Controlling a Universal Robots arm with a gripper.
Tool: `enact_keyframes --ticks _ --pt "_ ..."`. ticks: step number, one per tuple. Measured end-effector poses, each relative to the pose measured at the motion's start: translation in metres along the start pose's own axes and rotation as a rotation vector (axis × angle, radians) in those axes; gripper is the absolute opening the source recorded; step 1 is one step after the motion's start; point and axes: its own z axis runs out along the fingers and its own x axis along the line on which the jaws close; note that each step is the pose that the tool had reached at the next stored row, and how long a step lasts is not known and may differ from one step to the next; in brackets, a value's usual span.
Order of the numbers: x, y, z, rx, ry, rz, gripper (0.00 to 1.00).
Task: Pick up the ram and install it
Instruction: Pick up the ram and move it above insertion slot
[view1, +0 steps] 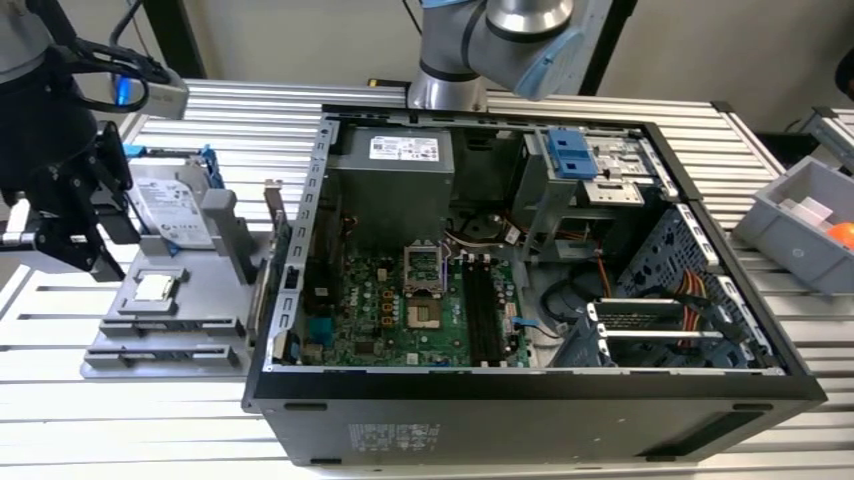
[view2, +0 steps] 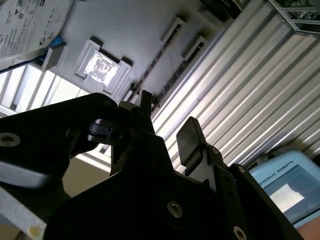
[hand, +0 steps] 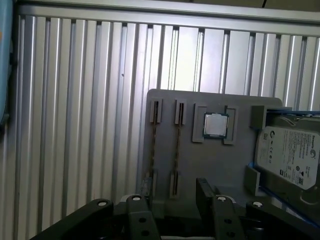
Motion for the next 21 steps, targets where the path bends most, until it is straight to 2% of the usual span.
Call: enact_keyframes --ticks 21 --pt "-0.0001 0.0 0.008 -0.0002 0.0032 0.006 1.0"
